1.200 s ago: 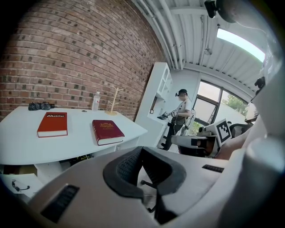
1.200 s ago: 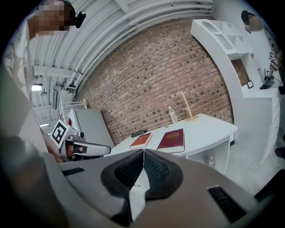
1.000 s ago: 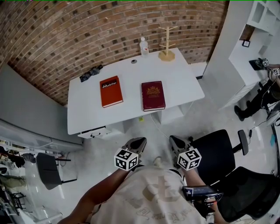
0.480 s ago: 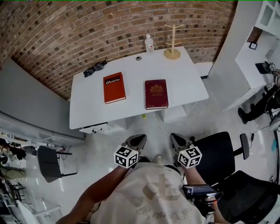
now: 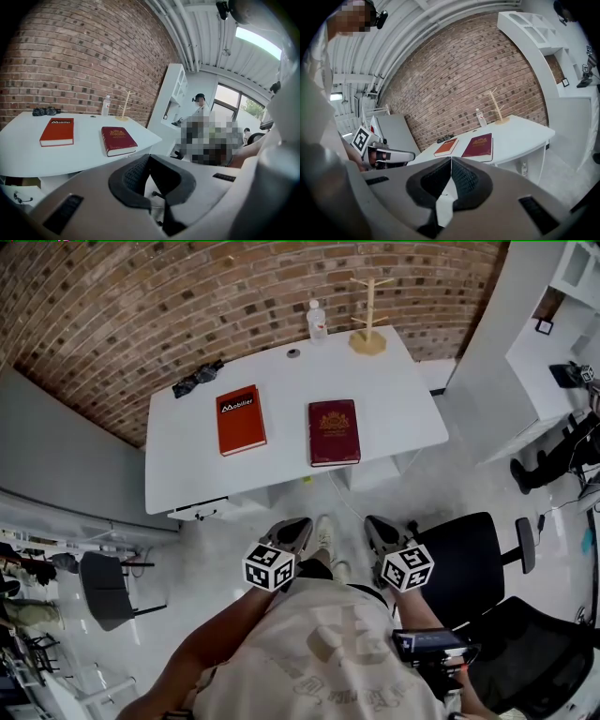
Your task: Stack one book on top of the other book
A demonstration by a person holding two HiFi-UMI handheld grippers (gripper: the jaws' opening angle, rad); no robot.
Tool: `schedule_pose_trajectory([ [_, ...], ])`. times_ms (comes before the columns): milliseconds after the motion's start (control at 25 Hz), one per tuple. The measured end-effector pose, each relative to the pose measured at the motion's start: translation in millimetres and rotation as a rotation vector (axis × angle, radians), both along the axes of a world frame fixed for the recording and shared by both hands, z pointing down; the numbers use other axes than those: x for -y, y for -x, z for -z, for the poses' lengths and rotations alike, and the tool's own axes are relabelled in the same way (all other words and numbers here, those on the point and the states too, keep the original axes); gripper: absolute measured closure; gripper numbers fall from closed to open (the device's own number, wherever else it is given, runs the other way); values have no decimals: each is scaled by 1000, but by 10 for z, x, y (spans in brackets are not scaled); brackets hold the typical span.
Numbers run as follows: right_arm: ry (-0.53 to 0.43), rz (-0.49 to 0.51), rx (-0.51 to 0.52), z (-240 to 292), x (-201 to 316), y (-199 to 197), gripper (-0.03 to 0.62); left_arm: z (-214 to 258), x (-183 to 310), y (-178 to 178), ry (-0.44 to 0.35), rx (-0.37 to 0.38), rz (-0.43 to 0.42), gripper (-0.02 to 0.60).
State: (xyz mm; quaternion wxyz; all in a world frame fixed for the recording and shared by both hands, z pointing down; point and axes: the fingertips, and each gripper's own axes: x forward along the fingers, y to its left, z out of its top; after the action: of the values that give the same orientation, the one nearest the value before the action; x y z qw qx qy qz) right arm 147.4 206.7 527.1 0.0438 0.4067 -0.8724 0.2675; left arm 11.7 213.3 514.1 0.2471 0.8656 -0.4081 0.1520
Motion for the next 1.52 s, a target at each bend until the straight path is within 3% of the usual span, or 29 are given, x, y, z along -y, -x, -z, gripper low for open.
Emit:
schedule_pose_trajectory([
  [520,-15,-49,-61,106,840,-109,572,20,984,-99,-22,-66,-35,561],
  [1080,-15,-86,-110,158,1784,15,572,-18,1948,181,-10,-107,-15,561],
  [1520,23,-121,-138,96,2159,108,572,-104,2325,375,14,-130,-29,561],
])
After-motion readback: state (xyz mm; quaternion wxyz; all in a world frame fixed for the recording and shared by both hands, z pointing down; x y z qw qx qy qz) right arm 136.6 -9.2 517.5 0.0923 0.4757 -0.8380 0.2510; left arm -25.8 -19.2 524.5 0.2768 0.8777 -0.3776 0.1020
